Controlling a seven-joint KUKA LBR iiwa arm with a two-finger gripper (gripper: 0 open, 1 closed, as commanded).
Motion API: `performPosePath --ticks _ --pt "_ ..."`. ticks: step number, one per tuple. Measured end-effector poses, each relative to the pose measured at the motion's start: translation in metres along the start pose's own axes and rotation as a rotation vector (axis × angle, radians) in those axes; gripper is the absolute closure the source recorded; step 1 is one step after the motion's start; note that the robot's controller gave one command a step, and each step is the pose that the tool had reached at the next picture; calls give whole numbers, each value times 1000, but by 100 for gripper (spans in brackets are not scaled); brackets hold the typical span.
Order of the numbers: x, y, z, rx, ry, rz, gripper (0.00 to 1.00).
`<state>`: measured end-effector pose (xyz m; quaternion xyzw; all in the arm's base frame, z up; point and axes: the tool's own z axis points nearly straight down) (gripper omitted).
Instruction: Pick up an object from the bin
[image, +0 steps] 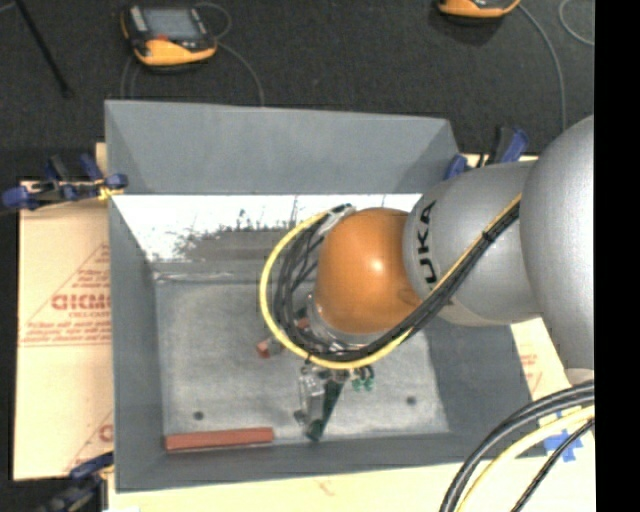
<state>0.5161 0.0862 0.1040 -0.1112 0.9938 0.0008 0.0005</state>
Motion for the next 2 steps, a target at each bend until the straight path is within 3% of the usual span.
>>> performPosePath --ticks 1,2 --pt "0 0 0 0 0 0 0" --pt "-11 -21 6 -1 -2 -96 0"
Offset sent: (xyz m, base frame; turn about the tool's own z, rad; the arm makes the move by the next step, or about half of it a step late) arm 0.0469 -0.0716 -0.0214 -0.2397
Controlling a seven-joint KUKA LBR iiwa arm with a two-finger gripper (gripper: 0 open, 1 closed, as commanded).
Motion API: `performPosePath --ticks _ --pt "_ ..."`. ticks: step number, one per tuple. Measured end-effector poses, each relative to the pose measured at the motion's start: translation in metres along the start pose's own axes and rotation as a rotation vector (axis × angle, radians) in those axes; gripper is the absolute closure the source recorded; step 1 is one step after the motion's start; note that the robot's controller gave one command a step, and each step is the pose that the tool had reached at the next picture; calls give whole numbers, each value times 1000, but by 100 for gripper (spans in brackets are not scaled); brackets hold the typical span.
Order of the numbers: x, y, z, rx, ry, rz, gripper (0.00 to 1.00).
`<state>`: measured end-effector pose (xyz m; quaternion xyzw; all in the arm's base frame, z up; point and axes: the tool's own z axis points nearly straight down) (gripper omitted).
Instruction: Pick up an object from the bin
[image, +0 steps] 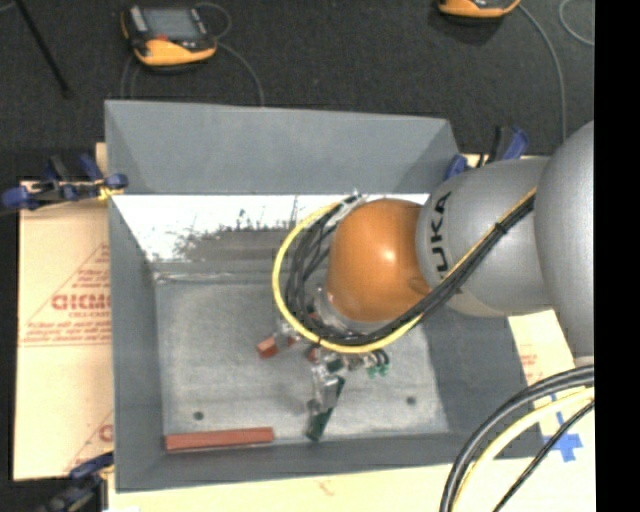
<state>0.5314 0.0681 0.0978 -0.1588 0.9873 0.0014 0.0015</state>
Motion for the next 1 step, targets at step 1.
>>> performPosePath --ticks 1 --pt "29 -42 -5 4 0 -176 0"
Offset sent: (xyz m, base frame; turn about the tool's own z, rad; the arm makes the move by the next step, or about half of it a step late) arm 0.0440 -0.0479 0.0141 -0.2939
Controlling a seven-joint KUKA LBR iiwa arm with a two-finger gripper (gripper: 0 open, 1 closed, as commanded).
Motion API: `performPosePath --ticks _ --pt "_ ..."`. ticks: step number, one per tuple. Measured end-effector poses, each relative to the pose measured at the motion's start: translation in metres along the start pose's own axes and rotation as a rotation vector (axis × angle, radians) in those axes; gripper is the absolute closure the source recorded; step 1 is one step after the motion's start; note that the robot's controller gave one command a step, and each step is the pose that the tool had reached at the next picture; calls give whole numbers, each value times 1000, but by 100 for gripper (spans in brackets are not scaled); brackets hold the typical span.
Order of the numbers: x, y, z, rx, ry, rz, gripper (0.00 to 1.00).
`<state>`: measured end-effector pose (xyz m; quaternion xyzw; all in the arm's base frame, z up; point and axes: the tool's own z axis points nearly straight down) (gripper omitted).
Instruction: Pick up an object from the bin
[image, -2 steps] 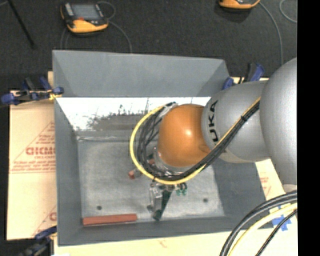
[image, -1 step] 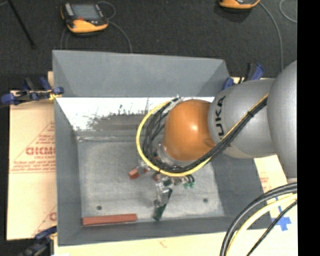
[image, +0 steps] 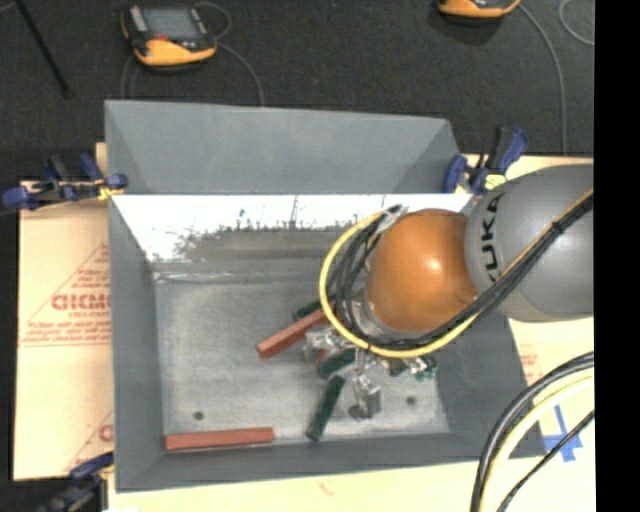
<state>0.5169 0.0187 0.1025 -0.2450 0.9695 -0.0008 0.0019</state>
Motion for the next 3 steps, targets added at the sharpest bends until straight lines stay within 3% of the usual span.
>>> performPosePath --ticks 1,2,3 --pt "-17 -15 -5 -1 3 -68 0" --pt "19 -16 28 1 -11 -273 100" --pt "19 -16 28 1 -10 -272 100"
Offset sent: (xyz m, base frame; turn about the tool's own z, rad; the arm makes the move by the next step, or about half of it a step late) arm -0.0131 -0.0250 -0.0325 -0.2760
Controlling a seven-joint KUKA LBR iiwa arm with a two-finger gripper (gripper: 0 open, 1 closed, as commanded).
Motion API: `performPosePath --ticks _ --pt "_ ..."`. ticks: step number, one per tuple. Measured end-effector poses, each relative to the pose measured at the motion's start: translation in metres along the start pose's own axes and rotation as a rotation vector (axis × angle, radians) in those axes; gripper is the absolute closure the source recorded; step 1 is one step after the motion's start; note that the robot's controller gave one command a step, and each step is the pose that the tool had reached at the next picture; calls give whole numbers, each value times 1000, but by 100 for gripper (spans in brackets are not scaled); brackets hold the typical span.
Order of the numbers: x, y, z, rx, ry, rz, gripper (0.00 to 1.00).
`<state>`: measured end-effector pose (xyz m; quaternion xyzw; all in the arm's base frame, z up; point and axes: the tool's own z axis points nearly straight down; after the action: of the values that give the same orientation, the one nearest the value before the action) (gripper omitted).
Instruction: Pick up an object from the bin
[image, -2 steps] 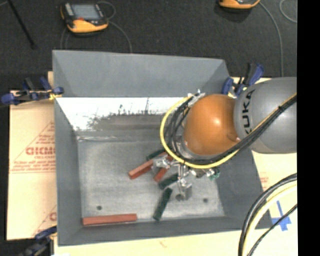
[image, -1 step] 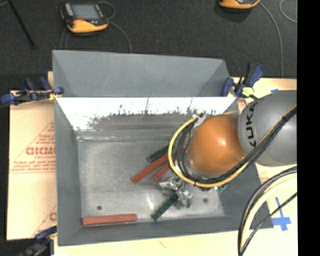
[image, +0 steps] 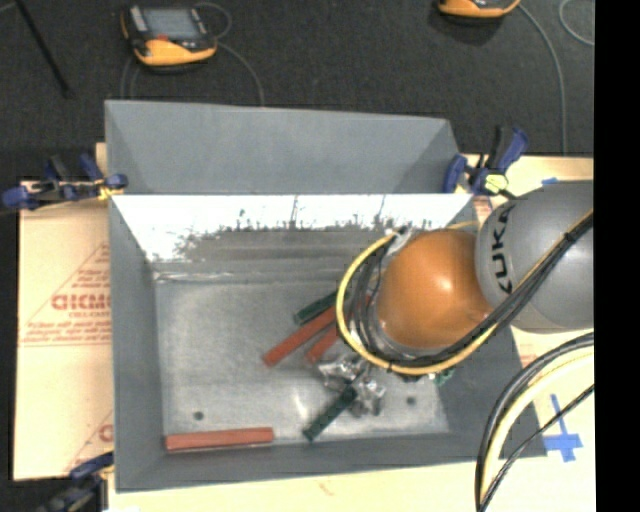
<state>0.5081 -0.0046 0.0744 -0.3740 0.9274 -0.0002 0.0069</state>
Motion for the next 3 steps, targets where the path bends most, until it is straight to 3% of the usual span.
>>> performPosePath --ticks 1,2,3 --pt "-7 0 -154 -3 8 -25 100" --pt "-7 1 -153 -5 10 -24 100" --pt "-40 27 -114 -7 11 108 0"
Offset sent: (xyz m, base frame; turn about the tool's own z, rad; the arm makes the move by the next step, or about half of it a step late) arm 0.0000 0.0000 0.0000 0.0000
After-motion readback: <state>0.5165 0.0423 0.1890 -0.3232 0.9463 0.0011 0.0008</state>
